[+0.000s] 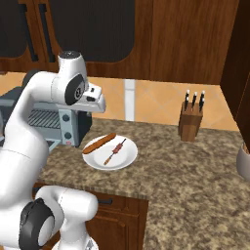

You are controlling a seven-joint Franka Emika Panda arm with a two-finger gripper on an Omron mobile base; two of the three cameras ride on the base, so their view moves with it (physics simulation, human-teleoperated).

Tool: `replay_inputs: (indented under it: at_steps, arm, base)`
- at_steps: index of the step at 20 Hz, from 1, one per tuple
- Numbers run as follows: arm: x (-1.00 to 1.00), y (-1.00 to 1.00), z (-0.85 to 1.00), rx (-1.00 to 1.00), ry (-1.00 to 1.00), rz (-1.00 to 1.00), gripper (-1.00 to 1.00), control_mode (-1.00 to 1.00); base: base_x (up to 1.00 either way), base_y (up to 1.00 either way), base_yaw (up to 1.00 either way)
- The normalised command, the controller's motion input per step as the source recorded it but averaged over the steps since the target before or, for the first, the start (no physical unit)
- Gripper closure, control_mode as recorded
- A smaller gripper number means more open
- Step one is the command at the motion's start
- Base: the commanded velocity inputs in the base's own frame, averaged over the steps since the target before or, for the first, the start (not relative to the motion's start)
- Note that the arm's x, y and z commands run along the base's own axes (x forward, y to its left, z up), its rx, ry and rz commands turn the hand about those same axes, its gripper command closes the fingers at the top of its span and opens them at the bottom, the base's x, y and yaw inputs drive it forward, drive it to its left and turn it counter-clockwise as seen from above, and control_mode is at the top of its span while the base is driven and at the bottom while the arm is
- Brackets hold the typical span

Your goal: Pick up the kebab skewer and baguette bread, and place them inside the toaster oven. Close the toaster oven door and start by setting the timer.

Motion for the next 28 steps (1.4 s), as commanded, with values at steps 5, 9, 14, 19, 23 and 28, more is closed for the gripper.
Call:
replay_inputs:
  at_steps: [5, 9, 14, 19, 23, 28]
  arm:
    - [-0.60, 0.39, -0.24, 0.00, 0.01, 0.00, -1.00, -1.00]
    - [-0.76, 1.00, -0.23, 0.00, -0.01, 0.00, -1.00, -1.00]
    - [-0.22, 1.00, -0.11, 0.02, -0.08, 0.00, -1.00, -1.00]
    - [-0.28, 0.98, -0.23, 0.02, -0.34, 0.01, -1.00, -1.00]
    - [-0.09, 0.58, -0.50, 0.00, -0.20, -0.03, -1.00, -1.00]
    - [0.00, 0.34, -0.23, 0.02, -0.28, -0.05, -1.00, -1.00]
  base:
    - [0.00, 0.00, 0.00]
    - [0.00, 0.00, 0.00]
    - [0.00, 0.00, 0.00]
    - [0.00, 0.00, 0.00]
    - [0.00, 0.00, 0.00]
    - [0.00, 0.00, 0.00]
